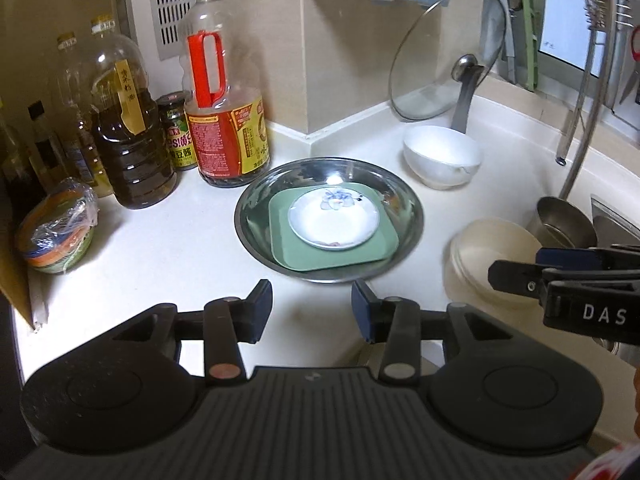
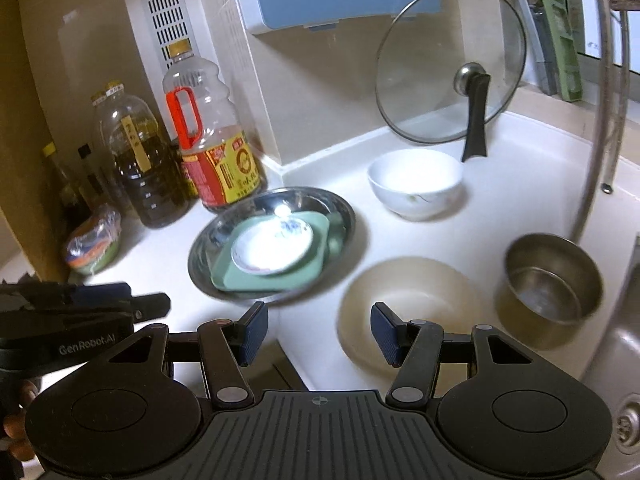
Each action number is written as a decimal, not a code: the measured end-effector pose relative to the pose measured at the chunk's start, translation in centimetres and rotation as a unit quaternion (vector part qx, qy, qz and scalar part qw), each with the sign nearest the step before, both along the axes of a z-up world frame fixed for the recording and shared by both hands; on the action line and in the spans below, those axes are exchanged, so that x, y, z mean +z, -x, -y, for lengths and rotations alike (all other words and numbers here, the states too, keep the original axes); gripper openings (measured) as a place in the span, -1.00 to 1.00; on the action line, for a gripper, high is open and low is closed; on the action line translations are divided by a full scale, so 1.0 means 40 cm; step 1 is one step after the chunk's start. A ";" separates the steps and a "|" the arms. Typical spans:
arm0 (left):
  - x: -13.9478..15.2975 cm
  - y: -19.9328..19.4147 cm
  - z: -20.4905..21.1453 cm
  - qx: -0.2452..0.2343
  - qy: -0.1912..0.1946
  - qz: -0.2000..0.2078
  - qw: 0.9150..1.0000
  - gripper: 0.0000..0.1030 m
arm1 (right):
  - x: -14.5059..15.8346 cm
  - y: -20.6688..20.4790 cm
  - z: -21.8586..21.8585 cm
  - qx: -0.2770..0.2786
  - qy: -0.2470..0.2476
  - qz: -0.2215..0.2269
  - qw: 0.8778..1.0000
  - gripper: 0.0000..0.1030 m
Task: Organize plates and bowls
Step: 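Withdraw both open grippers from the basin and move toward the cream bowl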
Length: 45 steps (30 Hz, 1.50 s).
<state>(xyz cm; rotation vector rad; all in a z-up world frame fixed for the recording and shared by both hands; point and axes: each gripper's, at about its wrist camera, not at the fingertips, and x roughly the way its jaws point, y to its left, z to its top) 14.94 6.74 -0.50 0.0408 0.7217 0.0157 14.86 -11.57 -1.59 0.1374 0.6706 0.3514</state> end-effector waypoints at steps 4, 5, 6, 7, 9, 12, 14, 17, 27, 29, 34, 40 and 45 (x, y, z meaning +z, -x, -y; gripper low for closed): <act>0.008 0.044 0.036 0.001 0.008 0.003 1.000 -0.20 | 0.000 0.044 0.038 0.001 0.006 -0.001 1.000 0.11; 0.009 0.054 0.044 0.003 0.008 0.003 1.000 -0.20 | 0.000 0.054 0.048 0.001 0.006 -0.002 1.000 0.11; 0.010 0.065 0.054 0.003 0.008 0.004 1.000 -0.20 | 0.000 0.065 0.060 0.001 0.005 -0.004 1.000 0.11; 0.011 0.075 0.064 0.004 0.008 0.004 1.000 -0.20 | 0.001 0.074 0.072 -0.001 0.002 -0.005 1.000 0.11; 0.013 0.094 0.084 0.004 0.007 0.003 1.000 -0.20 | 0.000 0.092 0.097 -0.003 -0.006 -0.010 1.000 0.11; 0.013 0.124 0.115 0.002 0.007 0.000 1.000 -0.20 | -0.002 0.118 0.137 -0.009 -0.019 -0.018 1.000 0.11; 0.012 0.143 0.137 -0.001 0.006 -0.002 1.000 -0.20 | -0.005 0.135 0.162 -0.012 -0.026 -0.022 0.999 0.11; 0.012 0.169 0.166 -0.003 0.006 -0.005 1.000 -0.20 | -0.006 0.163 0.193 -0.015 -0.030 -0.025 0.999 0.11; 0.012 0.238 0.246 -0.014 0.009 -0.017 1.000 -0.21 | -0.020 0.243 0.285 -0.036 -0.038 -0.031 0.998 0.11; 0.012 0.248 0.261 -0.016 0.010 -0.019 1.000 -0.21 | -0.022 0.254 0.301 -0.039 -0.036 -0.032 0.998 0.11; 0.006 0.269 0.300 -0.022 0.011 -0.027 0.999 -0.21 | -0.026 0.281 0.335 -0.047 -0.028 -0.033 0.998 0.11; 0.005 0.288 0.341 -0.028 0.008 -0.029 0.999 -0.21 | -0.035 0.303 0.369 -0.055 -0.018 -0.042 0.997 0.11; 0.001 0.294 0.358 -0.028 0.005 -0.035 0.999 -0.21 | -0.038 0.314 0.383 -0.057 -0.016 -0.045 0.997 0.11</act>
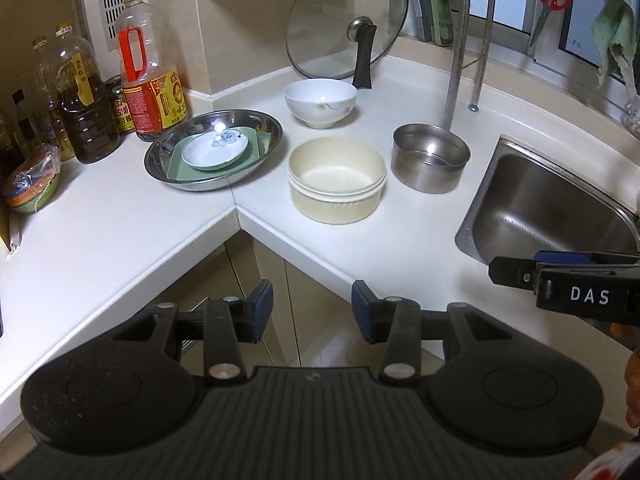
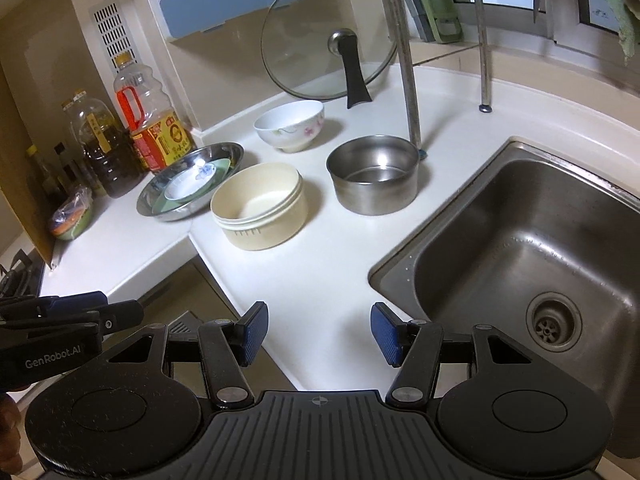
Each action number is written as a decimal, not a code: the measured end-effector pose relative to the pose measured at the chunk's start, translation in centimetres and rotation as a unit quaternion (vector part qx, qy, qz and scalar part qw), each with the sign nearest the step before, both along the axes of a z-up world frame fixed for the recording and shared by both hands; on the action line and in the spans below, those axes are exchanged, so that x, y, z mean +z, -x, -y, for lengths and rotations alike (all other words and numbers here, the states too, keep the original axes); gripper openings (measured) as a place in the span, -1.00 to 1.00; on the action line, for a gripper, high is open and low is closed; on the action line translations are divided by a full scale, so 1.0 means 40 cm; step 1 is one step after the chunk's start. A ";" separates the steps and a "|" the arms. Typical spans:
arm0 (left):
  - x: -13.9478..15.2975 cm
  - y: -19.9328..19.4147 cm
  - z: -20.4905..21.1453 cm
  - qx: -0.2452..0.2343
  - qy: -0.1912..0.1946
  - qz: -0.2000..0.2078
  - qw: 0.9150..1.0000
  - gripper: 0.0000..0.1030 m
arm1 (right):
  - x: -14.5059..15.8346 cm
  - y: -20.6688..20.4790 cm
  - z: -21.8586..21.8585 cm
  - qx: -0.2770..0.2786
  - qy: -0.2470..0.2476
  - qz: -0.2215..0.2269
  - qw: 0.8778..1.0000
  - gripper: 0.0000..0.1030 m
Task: Organize plates and bowls
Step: 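Withdraw both open grippers from the basin and move toward the cream bowl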
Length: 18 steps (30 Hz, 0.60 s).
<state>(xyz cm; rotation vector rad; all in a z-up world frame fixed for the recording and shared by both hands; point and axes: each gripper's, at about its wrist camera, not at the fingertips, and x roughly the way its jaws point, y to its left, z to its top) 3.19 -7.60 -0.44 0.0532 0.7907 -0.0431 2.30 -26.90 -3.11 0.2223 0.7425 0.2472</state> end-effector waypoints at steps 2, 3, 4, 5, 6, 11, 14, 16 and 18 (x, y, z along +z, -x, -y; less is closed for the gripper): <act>0.001 0.001 0.004 0.000 -0.001 -0.001 1.000 -0.21 | 0.000 0.001 0.002 -0.002 0.000 -0.002 1.000 0.11; 0.002 0.002 0.006 0.000 -0.002 0.000 1.000 -0.21 | 0.000 0.001 0.003 -0.003 -0.001 -0.002 1.000 0.11; 0.002 0.000 0.005 -0.001 -0.003 0.000 1.000 -0.21 | -0.001 0.000 0.003 -0.004 -0.001 -0.002 1.000 0.11; 0.003 0.000 0.005 -0.002 -0.003 -0.001 1.000 -0.21 | -0.001 -0.001 0.005 -0.005 -0.002 -0.003 1.000 0.11; 0.003 0.000 0.004 -0.003 -0.004 -0.001 1.000 -0.21 | -0.001 -0.003 0.005 -0.007 -0.002 -0.004 1.000 0.11; -0.003 -0.008 0.002 -0.003 -0.003 -0.008 1.000 -0.21 | -0.008 -0.014 0.007 -0.009 -0.005 -0.010 1.000 0.11; -0.007 -0.019 -0.003 -0.003 0.000 -0.012 1.000 -0.21 | -0.014 -0.022 0.006 -0.009 -0.007 -0.013 1.000 0.11; -0.012 -0.030 -0.007 -0.003 0.003 -0.015 1.000 -0.21 | -0.017 -0.032 0.003 -0.011 -0.004 -0.015 1.000 0.11; -0.018 -0.042 -0.012 -0.003 0.006 -0.019 1.000 -0.21 | -0.020 -0.042 0.001 -0.012 -0.003 -0.015 1.000 0.11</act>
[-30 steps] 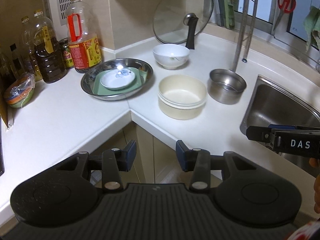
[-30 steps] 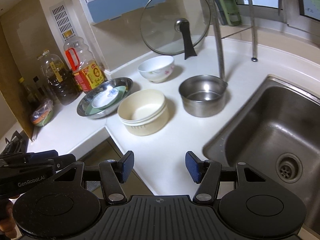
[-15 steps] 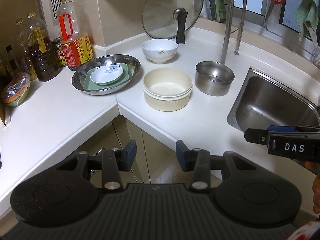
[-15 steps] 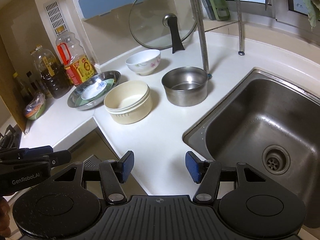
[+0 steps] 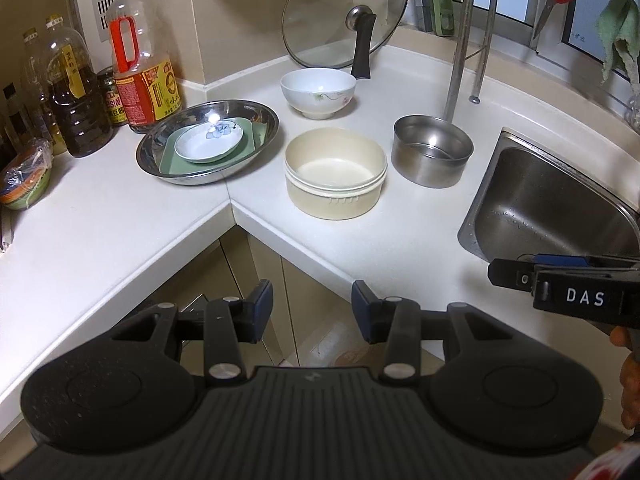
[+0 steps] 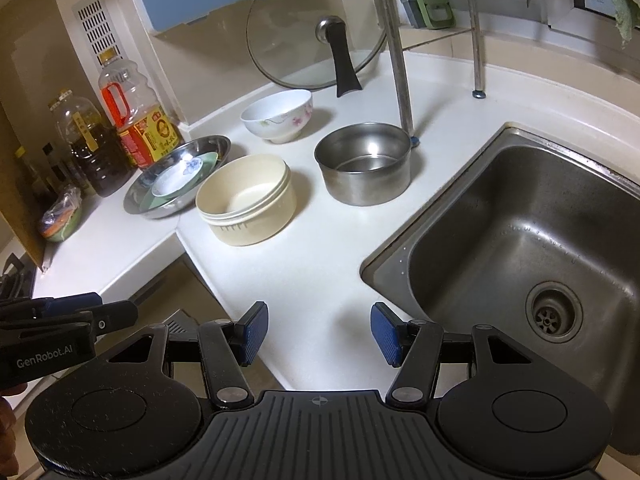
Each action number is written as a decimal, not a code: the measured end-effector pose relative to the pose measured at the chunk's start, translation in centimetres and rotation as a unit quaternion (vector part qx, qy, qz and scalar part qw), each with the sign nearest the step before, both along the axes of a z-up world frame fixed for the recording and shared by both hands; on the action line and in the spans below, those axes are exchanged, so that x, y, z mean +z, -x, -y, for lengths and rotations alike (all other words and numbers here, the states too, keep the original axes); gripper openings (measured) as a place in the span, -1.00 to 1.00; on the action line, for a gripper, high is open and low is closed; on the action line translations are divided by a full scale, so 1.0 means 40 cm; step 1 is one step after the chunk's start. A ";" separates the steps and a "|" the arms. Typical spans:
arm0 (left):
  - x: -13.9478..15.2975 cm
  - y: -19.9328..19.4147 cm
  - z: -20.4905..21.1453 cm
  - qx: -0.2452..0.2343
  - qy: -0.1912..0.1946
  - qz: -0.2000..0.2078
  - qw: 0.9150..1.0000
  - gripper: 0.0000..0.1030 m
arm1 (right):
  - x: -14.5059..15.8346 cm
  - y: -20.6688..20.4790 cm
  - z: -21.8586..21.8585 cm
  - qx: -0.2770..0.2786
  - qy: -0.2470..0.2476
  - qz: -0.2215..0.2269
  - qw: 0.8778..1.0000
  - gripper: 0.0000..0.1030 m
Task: Organize plates and bowls
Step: 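Withdraw both open grippers from the basin and move toward the cream bowl, then lower both grippers onto the cream bowl rim and pinch it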
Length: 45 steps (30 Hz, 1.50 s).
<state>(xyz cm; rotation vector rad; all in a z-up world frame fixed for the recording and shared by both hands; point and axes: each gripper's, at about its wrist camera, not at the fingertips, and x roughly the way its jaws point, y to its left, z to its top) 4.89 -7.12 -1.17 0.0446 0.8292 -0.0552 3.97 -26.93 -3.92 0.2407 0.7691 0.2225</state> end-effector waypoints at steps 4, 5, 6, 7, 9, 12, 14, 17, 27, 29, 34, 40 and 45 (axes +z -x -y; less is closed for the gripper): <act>-0.012 -0.037 -0.016 0.002 0.007 -0.007 1.000 -0.21 | -0.004 -0.030 -0.008 -0.003 0.002 0.001 1.000 0.11; -0.014 -0.048 -0.021 0.002 0.009 -0.007 1.000 -0.21 | -0.005 -0.038 -0.010 -0.003 0.003 0.001 1.000 0.11; -0.016 -0.061 -0.027 0.002 0.011 -0.008 1.000 -0.21 | -0.005 -0.048 -0.013 -0.004 0.004 0.002 1.000 0.11; -0.019 -0.076 -0.032 0.002 0.013 -0.009 1.000 -0.21 | -0.005 -0.059 -0.015 -0.005 0.004 0.003 1.000 0.11; -0.023 -0.107 -0.042 0.002 0.017 -0.010 1.000 -0.21 | -0.004 -0.086 -0.023 -0.007 0.003 0.004 1.000 0.11; -0.026 -0.160 -0.059 -0.001 0.024 -0.009 1.000 -0.21 | 0.000 -0.131 -0.037 -0.008 0.002 0.008 1.000 0.11; -0.028 -0.197 -0.066 -0.004 0.025 -0.005 1.000 -0.21 | 0.004 -0.162 -0.047 -0.008 0.001 0.014 1.000 0.11; -0.030 -0.250 -0.071 -0.011 0.029 -0.003 1.000 -0.22 | 0.007 -0.211 -0.065 -0.008 -0.001 0.021 1.000 0.11; -0.067 -0.408 -0.077 -0.027 0.035 -0.019 0.999 -0.23 | -0.016 -0.354 -0.126 -0.005 0.005 0.014 1.000 0.10; -0.075 -0.430 -0.076 -0.030 0.035 -0.022 0.999 -0.25 | -0.022 -0.372 -0.132 -0.001 0.009 0.005 1.000 0.10; -0.090 -0.460 -0.071 -0.042 0.034 -0.027 0.998 -0.30 | -0.040 -0.406 -0.145 0.001 0.012 -0.007 1.000 0.10; -0.111 -0.485 -0.061 -0.051 0.035 -0.039 0.997 -0.36 | -0.058 -0.430 -0.146 -0.001 0.008 -0.019 1.000 -0.04; -0.125 -0.498 -0.052 -0.052 0.030 -0.042 0.997 -0.45 | -0.069 -0.444 -0.146 0.001 0.004 -0.025 1.000 -0.20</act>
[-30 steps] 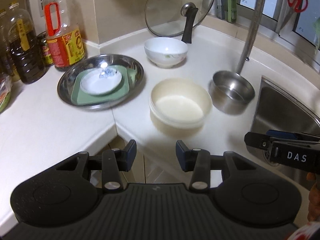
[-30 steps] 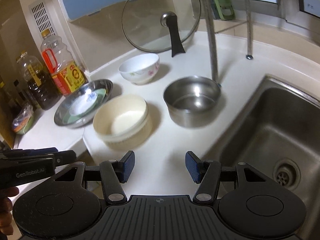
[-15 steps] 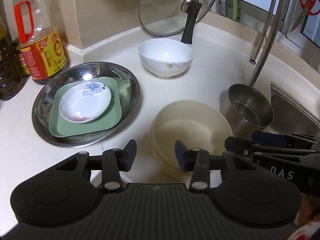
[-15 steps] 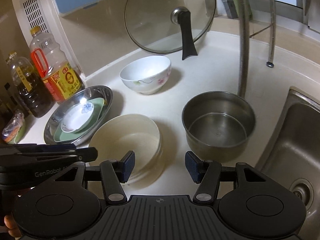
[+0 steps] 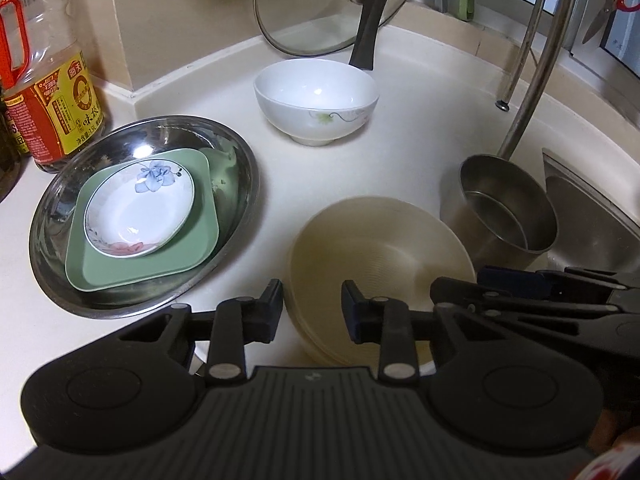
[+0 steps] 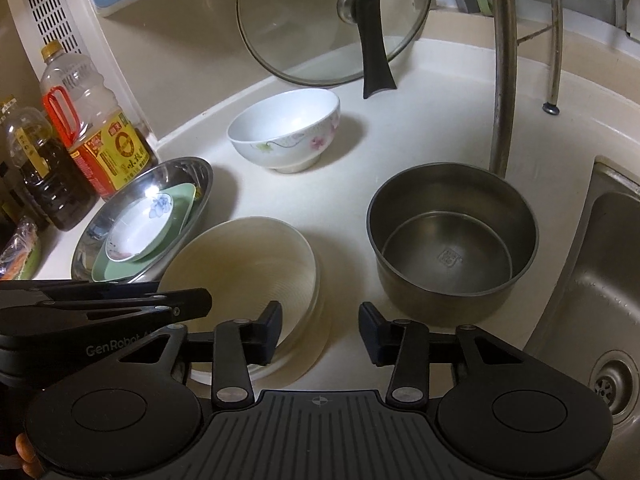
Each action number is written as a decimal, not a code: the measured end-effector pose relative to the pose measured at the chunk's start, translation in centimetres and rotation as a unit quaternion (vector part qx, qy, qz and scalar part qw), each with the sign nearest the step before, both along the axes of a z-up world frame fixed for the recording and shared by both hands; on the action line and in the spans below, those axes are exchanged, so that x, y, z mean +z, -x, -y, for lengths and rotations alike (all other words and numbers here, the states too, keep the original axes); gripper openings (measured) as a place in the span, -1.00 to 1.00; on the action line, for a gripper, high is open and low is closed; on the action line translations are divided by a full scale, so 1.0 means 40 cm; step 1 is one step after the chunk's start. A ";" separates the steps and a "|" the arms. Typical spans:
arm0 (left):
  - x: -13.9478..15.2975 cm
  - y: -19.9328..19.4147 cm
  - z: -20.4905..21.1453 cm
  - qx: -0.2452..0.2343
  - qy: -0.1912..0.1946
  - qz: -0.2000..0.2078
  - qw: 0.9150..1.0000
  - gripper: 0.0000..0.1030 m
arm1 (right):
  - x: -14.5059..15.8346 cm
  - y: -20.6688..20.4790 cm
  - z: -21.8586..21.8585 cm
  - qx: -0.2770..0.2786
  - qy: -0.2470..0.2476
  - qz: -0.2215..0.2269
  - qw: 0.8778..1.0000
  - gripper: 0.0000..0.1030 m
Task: Organize plates and bowls
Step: 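Lower both grippers onto the cream bowl rim and pinch it, then lift the cream bowl with both grippers and carry it over the white bowl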
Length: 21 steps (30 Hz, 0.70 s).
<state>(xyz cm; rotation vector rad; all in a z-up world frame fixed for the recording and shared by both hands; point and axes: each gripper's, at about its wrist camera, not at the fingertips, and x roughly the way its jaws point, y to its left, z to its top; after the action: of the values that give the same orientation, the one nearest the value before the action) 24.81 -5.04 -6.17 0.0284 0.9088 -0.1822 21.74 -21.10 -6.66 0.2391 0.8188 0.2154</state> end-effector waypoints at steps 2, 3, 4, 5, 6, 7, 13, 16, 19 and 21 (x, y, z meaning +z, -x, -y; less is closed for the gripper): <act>-0.003 -0.005 0.000 0.001 -0.001 0.000 1.000 -0.56 | -0.002 -0.001 0.000 0.003 -0.003 0.000 1.000 -0.25; -0.003 -0.007 0.000 0.003 -0.002 -0.001 1.000 -0.58 | -0.002 -0.001 -0.001 0.005 -0.003 0.001 1.000 -0.29; -0.004 -0.009 -0.002 0.004 -0.001 -0.002 1.000 -0.62 | -0.002 -0.002 -0.002 0.008 -0.004 0.002 1.000 -0.32; -0.005 -0.010 -0.003 0.005 -0.001 -0.002 1.000 -0.66 | -0.001 -0.001 -0.003 0.010 -0.005 0.002 1.000 -0.40; -0.005 -0.011 -0.004 0.005 -0.001 -0.002 1.000 -0.69 | -0.001 -0.002 -0.005 0.013 -0.006 0.003 1.000 -0.51; -0.005 -0.013 -0.005 0.006 -0.003 -0.002 1.000 -0.74 | 0.001 -0.002 -0.008 0.017 -0.005 0.004 1.000 -0.52; -0.001 -0.015 -0.018 0.006 0.007 -0.010 1.000 -0.80 | 0.011 -0.007 -0.013 0.020 0.006 0.001 1.000 -0.58; 0.007 -0.020 -0.021 0.005 0.005 -0.009 1.000 -0.82 | 0.024 -0.013 -0.012 0.021 0.008 0.006 1.000 -0.65; 0.022 -0.028 -0.024 0.003 0.008 -0.003 1.000 -0.82 | 0.036 -0.022 -0.010 0.021 0.007 0.007 1.000 -0.65; 0.034 -0.035 -0.024 0.001 0.006 0.003 1.000 -0.82 | 0.043 -0.030 -0.011 0.019 0.005 0.009 1.000 -0.66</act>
<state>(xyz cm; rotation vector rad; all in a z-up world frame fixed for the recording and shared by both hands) 26.23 -4.06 -4.83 0.0165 0.9020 -0.1859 22.94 -20.66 -4.95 0.2122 0.8069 0.2490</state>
